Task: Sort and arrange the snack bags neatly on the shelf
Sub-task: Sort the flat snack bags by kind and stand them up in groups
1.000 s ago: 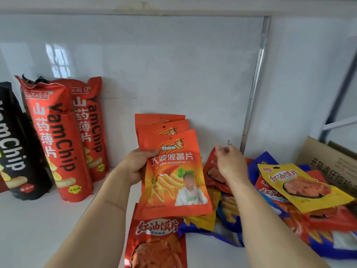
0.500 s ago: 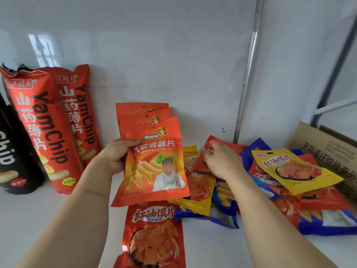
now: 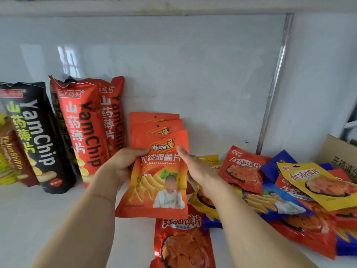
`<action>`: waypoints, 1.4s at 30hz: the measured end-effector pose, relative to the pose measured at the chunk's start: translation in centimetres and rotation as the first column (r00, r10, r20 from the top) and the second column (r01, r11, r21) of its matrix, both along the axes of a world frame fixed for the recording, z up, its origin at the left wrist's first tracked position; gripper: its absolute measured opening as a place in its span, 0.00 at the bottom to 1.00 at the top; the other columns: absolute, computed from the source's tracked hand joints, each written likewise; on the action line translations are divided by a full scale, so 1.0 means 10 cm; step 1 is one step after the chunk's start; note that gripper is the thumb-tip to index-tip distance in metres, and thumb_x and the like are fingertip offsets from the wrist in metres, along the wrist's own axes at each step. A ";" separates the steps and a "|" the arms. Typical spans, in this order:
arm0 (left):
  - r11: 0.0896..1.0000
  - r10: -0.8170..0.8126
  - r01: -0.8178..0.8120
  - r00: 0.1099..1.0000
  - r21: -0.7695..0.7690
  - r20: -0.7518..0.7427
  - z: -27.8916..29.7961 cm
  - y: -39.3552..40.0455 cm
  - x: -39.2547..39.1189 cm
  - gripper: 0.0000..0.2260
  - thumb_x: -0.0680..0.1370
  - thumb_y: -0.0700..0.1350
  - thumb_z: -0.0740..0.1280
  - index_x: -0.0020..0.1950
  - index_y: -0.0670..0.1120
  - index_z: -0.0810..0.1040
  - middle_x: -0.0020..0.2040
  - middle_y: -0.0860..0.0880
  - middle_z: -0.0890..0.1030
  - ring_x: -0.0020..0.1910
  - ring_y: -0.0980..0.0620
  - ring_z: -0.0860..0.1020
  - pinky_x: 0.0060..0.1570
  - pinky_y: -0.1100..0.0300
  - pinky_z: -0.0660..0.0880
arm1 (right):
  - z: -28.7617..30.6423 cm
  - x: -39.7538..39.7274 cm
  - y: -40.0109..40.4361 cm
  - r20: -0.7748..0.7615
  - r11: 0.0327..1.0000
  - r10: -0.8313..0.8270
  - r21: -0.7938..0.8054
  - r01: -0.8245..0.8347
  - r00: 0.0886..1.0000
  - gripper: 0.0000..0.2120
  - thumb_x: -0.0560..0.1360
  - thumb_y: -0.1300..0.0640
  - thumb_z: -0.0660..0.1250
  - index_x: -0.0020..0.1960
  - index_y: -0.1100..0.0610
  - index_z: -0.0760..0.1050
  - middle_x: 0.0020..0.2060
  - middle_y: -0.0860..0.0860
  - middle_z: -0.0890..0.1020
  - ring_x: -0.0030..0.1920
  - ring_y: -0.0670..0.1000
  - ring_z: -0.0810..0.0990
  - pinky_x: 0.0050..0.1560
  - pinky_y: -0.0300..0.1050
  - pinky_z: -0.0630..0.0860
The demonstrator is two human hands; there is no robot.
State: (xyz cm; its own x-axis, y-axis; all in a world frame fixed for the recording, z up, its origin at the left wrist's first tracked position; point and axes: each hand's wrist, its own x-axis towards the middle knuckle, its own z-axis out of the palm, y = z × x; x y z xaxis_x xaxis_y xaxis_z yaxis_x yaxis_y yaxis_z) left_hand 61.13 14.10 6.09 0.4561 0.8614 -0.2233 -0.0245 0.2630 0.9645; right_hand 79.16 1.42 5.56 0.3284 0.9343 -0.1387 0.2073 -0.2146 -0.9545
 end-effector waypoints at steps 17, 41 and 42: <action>0.938 0.292 -0.199 0.895 0.284 -0.336 -0.46 0.61 -0.15 0.47 0.63 0.72 0.70 0.71 0.40 0.71 0.63 0.41 0.81 0.59 0.40 0.80 0.62 0.46 0.77 | -0.54 -0.64 0.74 -0.281 0.964 -0.256 -0.004 0.266 0.925 0.12 0.68 0.56 0.75 0.50 0.59 0.81 0.43 0.54 0.86 0.43 0.58 0.85 0.51 0.56 0.82; 0.586 0.682 -0.140 0.617 0.798 -0.393 -0.41 -0.12 -0.06 0.27 0.81 0.48 0.61 0.78 0.41 0.60 0.73 0.39 0.69 0.69 0.36 0.69 0.66 0.45 0.67 | -0.25 -0.40 0.50 0.104 0.989 -0.146 -0.006 0.147 0.984 0.40 0.72 0.29 0.60 0.74 0.54 0.65 0.71 0.51 0.71 0.69 0.56 0.70 0.66 0.53 0.68; 0.544 0.702 -0.123 0.609 0.830 -0.370 -0.38 -0.16 -0.05 0.26 0.81 0.47 0.61 0.77 0.40 0.61 0.73 0.39 0.69 0.70 0.37 0.69 0.68 0.45 0.66 | -0.20 -0.37 0.46 0.115 0.990 -0.141 0.031 0.139 0.983 0.38 0.73 0.30 0.61 0.74 0.53 0.66 0.71 0.51 0.71 0.69 0.56 0.70 0.68 0.54 0.68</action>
State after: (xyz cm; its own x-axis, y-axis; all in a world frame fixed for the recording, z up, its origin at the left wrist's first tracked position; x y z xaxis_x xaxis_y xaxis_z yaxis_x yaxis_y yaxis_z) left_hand 60.67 12.46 2.30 -0.0034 0.8917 0.4527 0.7084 -0.3173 0.6304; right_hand 75.45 5.97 3.54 0.4687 0.8805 -0.0709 0.2871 -0.2278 -0.9304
